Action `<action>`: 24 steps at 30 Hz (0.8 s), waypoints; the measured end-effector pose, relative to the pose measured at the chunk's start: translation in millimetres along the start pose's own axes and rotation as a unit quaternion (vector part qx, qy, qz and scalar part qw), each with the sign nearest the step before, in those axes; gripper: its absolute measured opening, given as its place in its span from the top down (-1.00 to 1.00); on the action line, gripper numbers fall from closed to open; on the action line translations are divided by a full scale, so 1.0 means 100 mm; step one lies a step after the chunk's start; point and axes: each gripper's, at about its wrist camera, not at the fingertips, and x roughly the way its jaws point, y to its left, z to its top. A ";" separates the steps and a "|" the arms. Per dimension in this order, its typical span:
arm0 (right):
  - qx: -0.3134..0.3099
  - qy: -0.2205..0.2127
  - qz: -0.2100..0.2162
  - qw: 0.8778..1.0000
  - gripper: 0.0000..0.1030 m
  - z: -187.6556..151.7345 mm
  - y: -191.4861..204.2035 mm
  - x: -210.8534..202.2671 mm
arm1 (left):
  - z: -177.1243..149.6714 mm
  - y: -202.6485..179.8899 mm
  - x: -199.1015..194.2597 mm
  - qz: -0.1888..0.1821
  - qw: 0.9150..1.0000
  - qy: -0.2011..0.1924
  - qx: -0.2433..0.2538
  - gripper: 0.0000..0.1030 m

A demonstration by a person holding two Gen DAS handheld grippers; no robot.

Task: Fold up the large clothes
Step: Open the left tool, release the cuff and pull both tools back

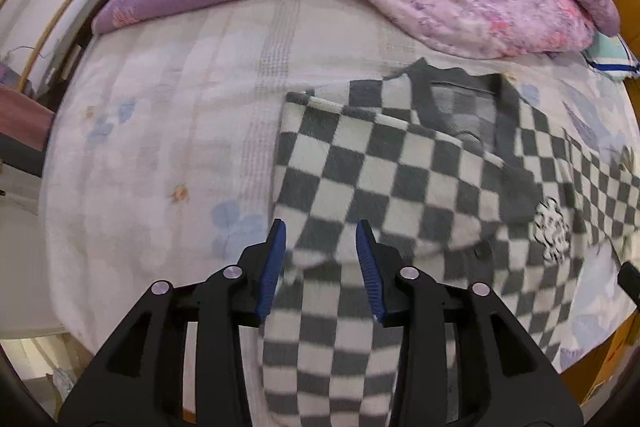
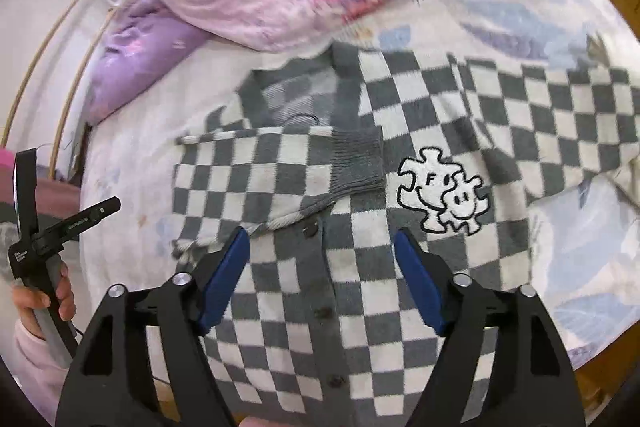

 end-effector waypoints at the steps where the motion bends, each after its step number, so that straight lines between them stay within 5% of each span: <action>1: -0.006 -0.003 0.002 1.000 -0.47 -0.03 0.01 -0.08 | -0.08 -0.03 -0.14 -0.001 1.000 -0.005 -0.001 0.23; 12: -0.054 -0.039 0.008 0.998 -0.60 -0.42 0.03 -1.10 | -0.81 -0.36 -1.08 0.008 0.999 -0.044 0.026 0.06; 24: 0.028 -0.084 -0.105 0.991 -0.66 -1.08 -0.17 -1.68 | -1.48 -0.40 -1.52 -0.044 0.995 -0.056 0.074 0.06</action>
